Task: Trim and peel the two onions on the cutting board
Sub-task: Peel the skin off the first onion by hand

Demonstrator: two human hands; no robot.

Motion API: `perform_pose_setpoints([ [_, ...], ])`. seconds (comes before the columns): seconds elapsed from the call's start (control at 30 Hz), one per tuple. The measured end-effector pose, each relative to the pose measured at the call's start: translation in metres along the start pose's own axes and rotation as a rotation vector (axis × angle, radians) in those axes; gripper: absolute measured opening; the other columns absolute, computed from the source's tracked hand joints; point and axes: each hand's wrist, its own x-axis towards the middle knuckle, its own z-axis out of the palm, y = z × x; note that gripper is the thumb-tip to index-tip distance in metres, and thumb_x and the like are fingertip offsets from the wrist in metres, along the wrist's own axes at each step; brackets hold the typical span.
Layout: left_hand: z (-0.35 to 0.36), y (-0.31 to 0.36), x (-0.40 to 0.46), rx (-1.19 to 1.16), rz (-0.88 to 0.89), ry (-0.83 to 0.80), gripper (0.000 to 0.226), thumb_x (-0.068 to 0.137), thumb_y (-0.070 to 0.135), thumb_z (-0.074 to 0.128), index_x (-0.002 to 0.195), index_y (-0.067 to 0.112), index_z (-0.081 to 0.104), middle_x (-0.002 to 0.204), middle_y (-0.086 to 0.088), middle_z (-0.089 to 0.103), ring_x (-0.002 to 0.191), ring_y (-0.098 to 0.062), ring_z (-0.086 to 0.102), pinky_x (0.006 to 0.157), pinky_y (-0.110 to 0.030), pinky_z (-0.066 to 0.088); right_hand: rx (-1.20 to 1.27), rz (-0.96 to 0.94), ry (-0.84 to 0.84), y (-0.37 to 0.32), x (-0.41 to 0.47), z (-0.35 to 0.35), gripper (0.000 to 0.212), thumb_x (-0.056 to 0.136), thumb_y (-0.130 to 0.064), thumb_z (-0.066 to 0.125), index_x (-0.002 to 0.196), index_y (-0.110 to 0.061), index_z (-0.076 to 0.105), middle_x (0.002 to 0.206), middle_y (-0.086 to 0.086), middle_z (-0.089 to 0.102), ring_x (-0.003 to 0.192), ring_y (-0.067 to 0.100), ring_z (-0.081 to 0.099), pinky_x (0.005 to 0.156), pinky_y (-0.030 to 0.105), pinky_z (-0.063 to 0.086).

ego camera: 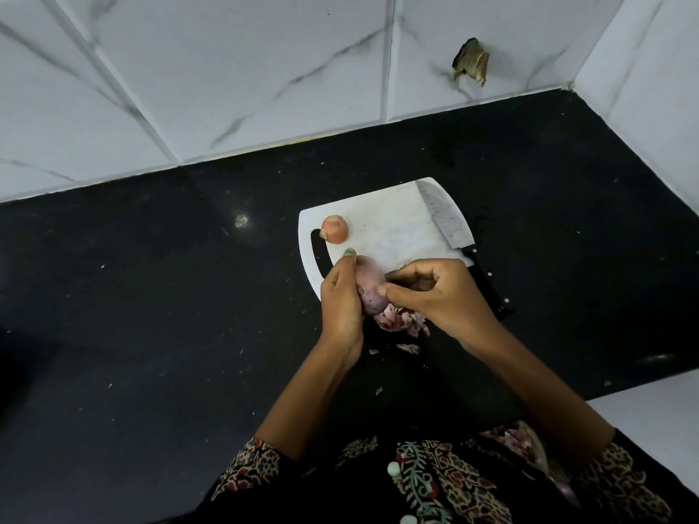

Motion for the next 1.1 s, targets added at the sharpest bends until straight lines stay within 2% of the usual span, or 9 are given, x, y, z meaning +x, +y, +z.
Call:
perform_pose_setpoints([
  [0.13,-0.001,0.0,0.001,0.005,0.021,0.0,0.036,0.1,0.028,0.045,0.07,0.014,0.062,0.082,-0.012,0.06,0.081,-0.026,0.058,0.069,-0.034,0.048,-0.028,-0.017,0.021,-0.002,0.0,0.003,0.014,0.072,-0.007,0.078,0.077,-0.019,0.072,0.074,-0.003,0.073,0.07,0.006,0.069,0.068,0.021,0.054],
  [0.27,-0.001,-0.001,0.0,0.002,-0.018,-0.031,0.037,0.1,0.031,0.044,0.073,0.013,0.06,0.072,-0.006,0.062,0.069,-0.018,0.06,0.063,-0.029,0.049,-0.028,-0.058,0.097,0.002,-0.001,0.006,0.024,0.074,0.003,0.07,0.068,-0.02,0.07,0.065,-0.002,0.071,0.062,0.007,0.065,0.065,0.027,0.054],
  [0.37,0.002,0.0,0.0,-0.013,-0.045,0.007,0.035,0.099,0.034,0.045,0.077,0.013,0.061,0.073,-0.005,0.063,0.069,-0.017,0.062,0.064,-0.029,0.051,0.031,-0.046,0.099,0.004,-0.002,0.005,0.016,0.078,0.0,0.069,0.074,-0.015,0.073,0.071,0.003,0.073,0.068,0.014,0.069,0.072,0.036,0.057],
  [0.5,0.003,0.0,0.001,-0.042,-0.015,0.09,0.032,0.1,0.036,0.044,0.085,0.013,0.062,0.082,-0.008,0.065,0.081,-0.022,0.064,0.075,-0.037,0.053,0.108,-0.053,0.082,0.001,-0.007,0.01,0.008,0.08,-0.009,0.073,0.087,-0.012,0.073,0.082,0.001,0.075,0.08,0.013,0.072,0.076,0.029,0.057],
  [0.57,0.005,-0.002,0.0,-0.018,0.035,0.119,0.034,0.1,0.037,0.043,0.084,0.014,0.063,0.085,-0.009,0.064,0.085,-0.024,0.063,0.084,-0.043,0.052,0.033,-0.081,0.151,0.003,-0.009,0.017,0.007,0.08,-0.011,0.074,0.086,-0.014,0.072,0.082,-0.001,0.074,0.079,0.011,0.071,0.074,0.028,0.057],
  [0.67,0.008,-0.005,-0.003,-0.005,0.081,0.141,0.033,0.1,0.038,0.043,0.084,0.017,0.063,0.082,-0.006,0.063,0.084,-0.022,0.062,0.082,-0.042,0.051,-0.091,-0.178,0.276,0.006,-0.011,0.026,0.005,0.081,-0.01,0.072,0.086,-0.013,0.071,0.082,-0.001,0.072,0.079,0.01,0.069,0.074,0.032,0.057],
  [0.77,0.008,-0.007,-0.003,0.008,0.104,0.151,0.032,0.1,0.037,0.044,0.084,0.017,0.063,0.082,-0.004,0.062,0.084,-0.022,0.062,0.085,-0.046,0.052,-0.229,-0.269,0.32,0.009,-0.011,0.03,0.004,0.085,-0.009,0.066,0.089,-0.009,0.068,0.085,0.001,0.068,0.081,0.013,0.065,0.073,0.029,0.053],
  [0.97,0.007,-0.01,-0.001,0.035,0.113,0.153,0.033,0.099,0.037,0.045,0.081,0.016,0.063,0.083,-0.005,0.063,0.086,-0.023,0.062,0.09,-0.051,0.05,-0.42,-0.219,0.264,0.013,-0.006,0.035,0.011,0.093,-0.013,0.054,0.1,-0.005,0.059,0.096,-0.003,0.053,0.095,0.015,0.051,0.081,0.026,0.042],
  [1.1,0.006,-0.011,0.002,-0.035,0.018,0.146,0.034,0.098,0.04,0.047,0.079,0.018,0.064,0.085,-0.009,0.064,0.087,-0.026,0.064,0.088,-0.045,0.053,-0.296,-0.022,0.213,0.013,-0.004,0.036,0.015,0.098,-0.019,0.045,0.105,-0.009,0.054,0.103,-0.001,0.052,0.096,0.014,0.052,0.077,0.019,0.038],
])
